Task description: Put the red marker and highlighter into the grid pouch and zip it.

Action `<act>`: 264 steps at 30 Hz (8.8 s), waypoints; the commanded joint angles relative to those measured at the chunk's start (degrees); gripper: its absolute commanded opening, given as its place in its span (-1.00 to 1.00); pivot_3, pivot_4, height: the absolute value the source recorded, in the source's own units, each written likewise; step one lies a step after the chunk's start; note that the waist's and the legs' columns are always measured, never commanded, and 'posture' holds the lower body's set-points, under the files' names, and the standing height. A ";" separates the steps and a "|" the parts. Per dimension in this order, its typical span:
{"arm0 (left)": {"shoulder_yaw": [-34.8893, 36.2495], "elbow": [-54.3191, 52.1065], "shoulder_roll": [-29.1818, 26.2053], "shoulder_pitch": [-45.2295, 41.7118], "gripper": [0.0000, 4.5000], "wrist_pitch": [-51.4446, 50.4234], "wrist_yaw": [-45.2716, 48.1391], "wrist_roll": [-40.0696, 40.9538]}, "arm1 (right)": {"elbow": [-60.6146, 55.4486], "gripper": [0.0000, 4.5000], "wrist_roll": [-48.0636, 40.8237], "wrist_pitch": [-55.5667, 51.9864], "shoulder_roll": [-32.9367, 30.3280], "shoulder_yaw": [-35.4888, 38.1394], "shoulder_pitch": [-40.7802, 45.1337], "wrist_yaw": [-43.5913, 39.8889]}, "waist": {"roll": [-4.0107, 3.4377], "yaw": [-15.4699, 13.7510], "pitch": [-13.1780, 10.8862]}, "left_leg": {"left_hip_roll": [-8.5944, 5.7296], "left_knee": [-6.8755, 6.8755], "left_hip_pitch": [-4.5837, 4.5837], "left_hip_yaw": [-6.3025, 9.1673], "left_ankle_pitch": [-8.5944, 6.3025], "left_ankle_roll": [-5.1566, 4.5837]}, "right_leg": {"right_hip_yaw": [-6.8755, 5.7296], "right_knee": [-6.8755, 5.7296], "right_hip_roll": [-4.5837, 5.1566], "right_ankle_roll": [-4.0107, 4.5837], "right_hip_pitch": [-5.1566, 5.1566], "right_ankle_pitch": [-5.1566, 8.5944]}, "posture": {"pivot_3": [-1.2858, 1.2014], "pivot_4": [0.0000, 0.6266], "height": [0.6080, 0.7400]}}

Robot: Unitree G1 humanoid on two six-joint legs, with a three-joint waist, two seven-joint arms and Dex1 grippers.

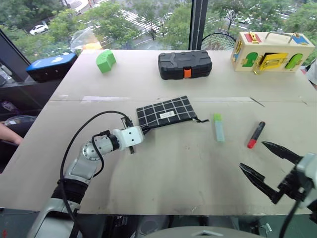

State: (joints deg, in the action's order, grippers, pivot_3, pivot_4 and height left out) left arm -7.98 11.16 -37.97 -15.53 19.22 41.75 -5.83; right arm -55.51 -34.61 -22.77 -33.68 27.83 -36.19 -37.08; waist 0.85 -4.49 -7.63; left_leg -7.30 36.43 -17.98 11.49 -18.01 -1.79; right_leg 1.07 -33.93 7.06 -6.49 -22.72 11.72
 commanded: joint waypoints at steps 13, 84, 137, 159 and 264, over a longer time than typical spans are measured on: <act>0.38 -0.04 -2.81 1.86 -0.19 3.35 -2.02 -4.95 | -3.62 1.00 -1.58 -2.28 -3.80 -5.78 6.39 0.51 | 0.19 0.67 -0.09 | 0.06 -0.02 -0.01 -0.03 -0.06 0.02 | 0.03 0.13 -0.08 0.23 0.01 -0.13 | 0.03 -0.52 1.00; -5.36 -20.17 2.15 -7.03 -1.00 -34.57 1.48 -2.34 | 10.92 0.50 -18.28 -56.81 15.63 -15.46 51.38 45.15 | 0.51 2.43 -0.24 | 0.27 0.14 -0.66 -0.08 -0.01 0.20 | 0.03 0.05 -0.40 0.69 -0.78 -0.58 | 0.03 -0.52 1.00; -6.32 -33.79 -1.81 -19.46 -1.00 -57.85 10.56 -0.95 | 29.35 -0.96 -3.28 -44.96 17.76 -31.99 67.18 25.22 | 0.50 3.92 -0.21 | 0.29 0.44 -0.76 -0.02 0.00 0.23 | -0.02 -0.03 -0.46 0.72 -0.81 -0.64 | 0.03 -0.52 1.00; -10.27 -35.37 -10.27 -10.67 -1.00 -56.22 17.72 2.94 | 27.69 -0.96 -0.24 -47.69 15.93 -32.45 65.83 25.38 | 0.50 3.74 -0.21 | 0.30 0.45 -0.77 -0.06 0.00 0.23 | 0.00 -0.05 -0.47 0.75 -0.83 -0.66 | 0.03 -0.52 1.00; -9.40 -35.04 -0.19 -11.99 -1.00 -66.03 8.73 13.48 | 32.23 -0.96 0.84 -43.89 19.72 -38.98 63.13 15.16 | 0.54 3.76 -0.17 | 0.31 0.62 -0.79 -0.07 -0.01 0.24 | 0.02 -0.15 -0.48 0.78 -0.81 -0.68 | 0.03 -0.52 1.00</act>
State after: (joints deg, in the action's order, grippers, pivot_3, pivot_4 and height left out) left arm -18.26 -20.91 -38.36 -26.85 -48.43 50.18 6.47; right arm -22.38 -32.73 -67.02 -14.76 -10.39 25.82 -20.96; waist 1.39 -0.73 -7.80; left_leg -6.99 37.05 -18.77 11.41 -18.02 -1.54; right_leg 1.09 -34.08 6.59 -5.71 -23.53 11.04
